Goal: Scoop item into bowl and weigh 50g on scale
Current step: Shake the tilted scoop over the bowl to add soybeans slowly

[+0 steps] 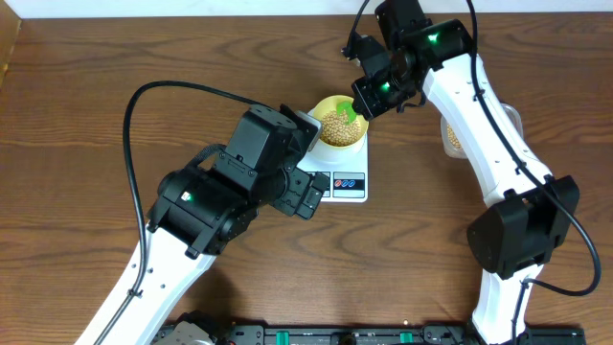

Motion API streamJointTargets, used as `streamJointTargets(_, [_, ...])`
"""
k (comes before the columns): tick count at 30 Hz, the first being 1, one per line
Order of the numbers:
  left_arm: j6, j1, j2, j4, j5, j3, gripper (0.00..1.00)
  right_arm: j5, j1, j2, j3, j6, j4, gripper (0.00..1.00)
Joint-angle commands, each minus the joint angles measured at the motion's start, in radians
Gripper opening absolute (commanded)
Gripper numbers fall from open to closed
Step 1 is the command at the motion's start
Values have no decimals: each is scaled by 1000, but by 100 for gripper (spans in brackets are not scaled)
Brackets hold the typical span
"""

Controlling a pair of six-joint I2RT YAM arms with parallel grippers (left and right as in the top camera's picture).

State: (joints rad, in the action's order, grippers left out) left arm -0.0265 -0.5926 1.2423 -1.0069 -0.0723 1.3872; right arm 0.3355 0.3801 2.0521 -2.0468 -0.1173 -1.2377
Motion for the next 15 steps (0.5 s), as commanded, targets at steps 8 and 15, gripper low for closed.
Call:
streamJointTargets(8, [-6,2,0,-2,13,22,98,-5,3,-37,-21,-42,4,1])
streamJointTargets(15, [-6,2,0,-2,13,22,98,-4,3,-37,-21,-56,7,1])
